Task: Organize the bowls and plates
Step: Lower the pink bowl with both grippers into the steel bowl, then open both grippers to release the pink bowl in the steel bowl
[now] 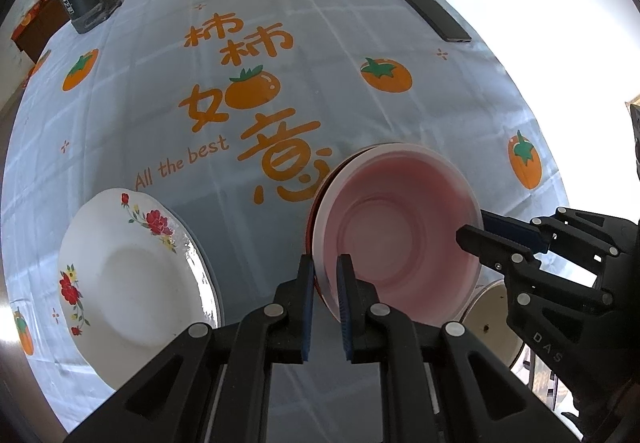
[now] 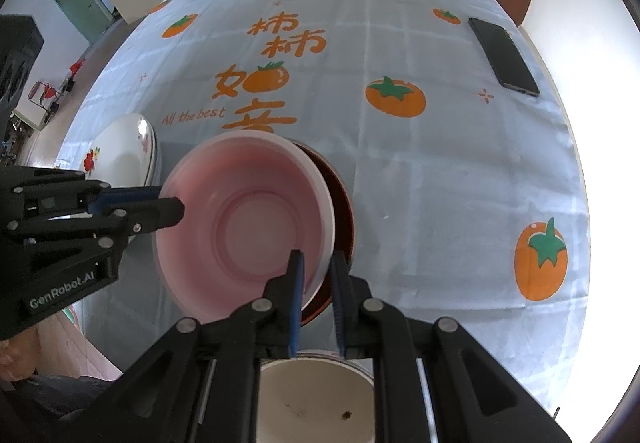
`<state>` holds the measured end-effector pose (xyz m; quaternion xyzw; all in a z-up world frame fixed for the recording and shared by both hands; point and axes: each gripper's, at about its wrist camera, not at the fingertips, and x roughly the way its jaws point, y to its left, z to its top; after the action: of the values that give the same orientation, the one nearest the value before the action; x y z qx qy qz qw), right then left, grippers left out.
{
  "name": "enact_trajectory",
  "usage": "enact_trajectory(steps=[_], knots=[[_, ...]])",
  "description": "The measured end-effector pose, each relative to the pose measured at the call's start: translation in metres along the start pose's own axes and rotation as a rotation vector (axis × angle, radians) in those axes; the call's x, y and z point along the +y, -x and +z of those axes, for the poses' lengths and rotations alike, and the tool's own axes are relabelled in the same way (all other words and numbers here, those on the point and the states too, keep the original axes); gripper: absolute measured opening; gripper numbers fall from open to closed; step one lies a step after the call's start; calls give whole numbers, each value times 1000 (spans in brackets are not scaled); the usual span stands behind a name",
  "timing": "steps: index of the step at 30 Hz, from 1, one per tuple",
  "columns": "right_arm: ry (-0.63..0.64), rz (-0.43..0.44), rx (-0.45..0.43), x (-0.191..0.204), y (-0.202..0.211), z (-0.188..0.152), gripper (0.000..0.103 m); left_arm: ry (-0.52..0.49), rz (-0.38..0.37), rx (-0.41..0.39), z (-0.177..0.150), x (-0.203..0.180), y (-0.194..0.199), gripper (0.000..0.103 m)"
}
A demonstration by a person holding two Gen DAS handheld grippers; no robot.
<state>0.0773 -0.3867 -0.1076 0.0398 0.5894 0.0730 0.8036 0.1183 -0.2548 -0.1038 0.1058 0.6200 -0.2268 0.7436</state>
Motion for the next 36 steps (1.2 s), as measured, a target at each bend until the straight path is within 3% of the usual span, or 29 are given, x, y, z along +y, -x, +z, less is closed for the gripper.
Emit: enact_trajectory(steps=[36], knots=[[15,-12,14,-1,-11,5,14,4,0,2,6,3,-6,13]])
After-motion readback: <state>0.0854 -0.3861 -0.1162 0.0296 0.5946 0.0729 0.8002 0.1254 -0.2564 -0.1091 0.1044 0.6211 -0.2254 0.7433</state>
